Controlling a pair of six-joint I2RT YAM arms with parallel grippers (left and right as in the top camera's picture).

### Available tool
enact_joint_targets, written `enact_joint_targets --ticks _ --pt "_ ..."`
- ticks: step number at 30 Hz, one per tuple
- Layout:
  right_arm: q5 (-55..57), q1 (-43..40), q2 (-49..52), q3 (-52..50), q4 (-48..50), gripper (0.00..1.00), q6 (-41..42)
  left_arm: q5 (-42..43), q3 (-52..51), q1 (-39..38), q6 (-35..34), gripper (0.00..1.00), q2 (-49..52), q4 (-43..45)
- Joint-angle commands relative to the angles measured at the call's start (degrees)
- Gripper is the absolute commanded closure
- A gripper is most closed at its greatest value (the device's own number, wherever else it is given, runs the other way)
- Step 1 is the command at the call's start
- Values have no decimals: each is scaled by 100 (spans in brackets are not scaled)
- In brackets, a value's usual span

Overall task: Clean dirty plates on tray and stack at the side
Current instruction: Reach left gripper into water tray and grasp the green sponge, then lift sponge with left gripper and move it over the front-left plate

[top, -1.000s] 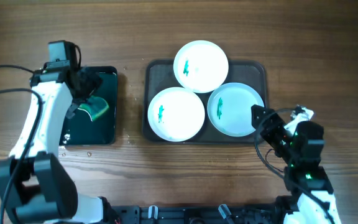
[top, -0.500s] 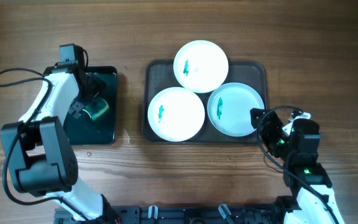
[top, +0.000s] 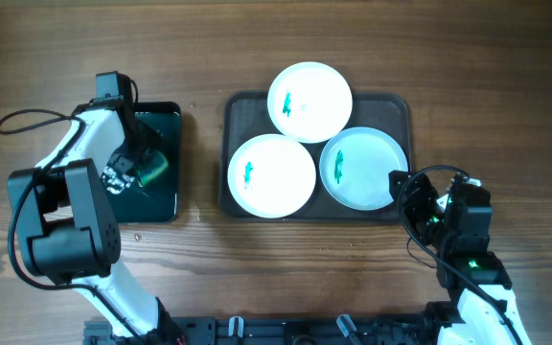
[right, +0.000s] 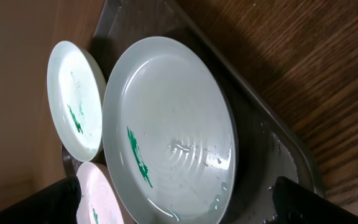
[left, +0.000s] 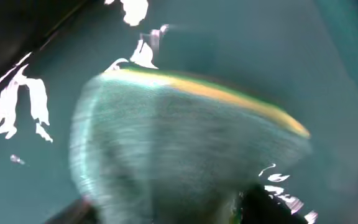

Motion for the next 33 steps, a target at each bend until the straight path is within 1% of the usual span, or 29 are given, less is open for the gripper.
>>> enact_joint_targets --ticks 1,5,8,11,13,17,19,20,21,22,24,26,27,28,30,33 --pt "160 -11 50 96 15 0 74 17 74 31 0 96 68 22" --pt "157 -11 264 96 92 0 81 17 101 42 20 96 -72 -28" --pt "155 -11 452 96 236 0 92 17 201 42 20 96 -595 -308" --pt "153 -11 568 96 256 0 275 142 203 42 17 96 -1211 -697" --pt "155 -11 588 96 260 0 306 72 164 35 20 96 -1287 -798" --pt "155 -11 590 96 251 0 374 -33 -208 35 22 96 -1086 -570" --pt "155 -11 590 96 251 0 372 35 -254 35 243 96 -1019 -595" --pt "155 -11 590 96 251 0 374 136 -247 35 468 96 -1049 -608" --pt "155 -11 590 96 251 0 374 343 -223 35 855 96 -1189 -662" --pt "155 -11 590 96 251 0 374 404 -179 35 986 96 -1318 -743" --pt "160 -13 590 96 254 0 380 570 -74 17 1032 96 -1851 -909" --pt "153 -11 590 96 236 0 378 1078 -74 -50 1034 96 -2232 -905" --pt "157 -13 590 96 160 0 378 1530 -74 -205 1034 96 -2520 -905" --pt "157 -13 590 96 140 0 376 1740 -74 -356 1032 96 -2667 -911" --pt "155 -13 590 96 142 0 374 2188 -74 -929 979 96 -2855 -931" --pt "155 -13 590 96 140 0 376 2236 -131 -2039 140 96 -2771 -887"
